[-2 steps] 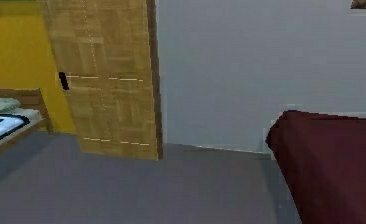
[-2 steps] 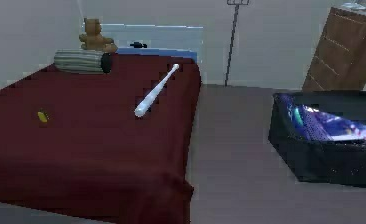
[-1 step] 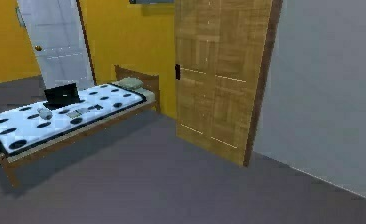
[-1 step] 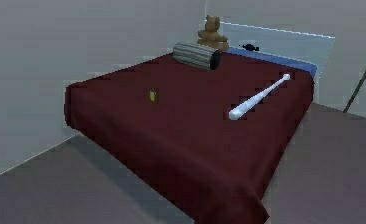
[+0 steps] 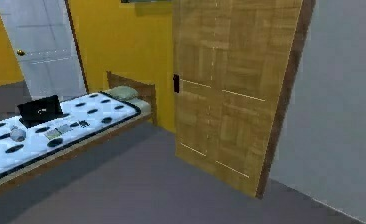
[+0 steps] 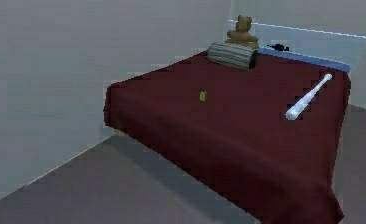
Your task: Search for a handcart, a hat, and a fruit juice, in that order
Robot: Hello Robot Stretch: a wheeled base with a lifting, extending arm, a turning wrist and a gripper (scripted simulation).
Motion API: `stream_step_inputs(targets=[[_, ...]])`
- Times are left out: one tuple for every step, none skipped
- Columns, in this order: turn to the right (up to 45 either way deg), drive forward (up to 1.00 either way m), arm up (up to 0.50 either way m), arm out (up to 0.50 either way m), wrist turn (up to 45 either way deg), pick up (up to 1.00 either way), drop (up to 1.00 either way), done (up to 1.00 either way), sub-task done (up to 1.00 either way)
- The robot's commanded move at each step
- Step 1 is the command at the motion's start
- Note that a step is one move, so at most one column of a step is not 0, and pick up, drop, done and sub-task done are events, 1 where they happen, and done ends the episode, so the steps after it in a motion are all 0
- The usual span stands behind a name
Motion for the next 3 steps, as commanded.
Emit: stream_step_inputs(targets=[[-45.0, 0.0, 0.0, 0.0, 0.0, 0.0, 0.0, 0.0, 0.0], [-12.0, 0.0, 0.0, 0.0, 0.0, 0.0, 0.0, 0.0, 0.0], [0.0, 1.0, 0.0, 0.0, 0.0, 0.0, 0.0, 0.0, 0.0]])
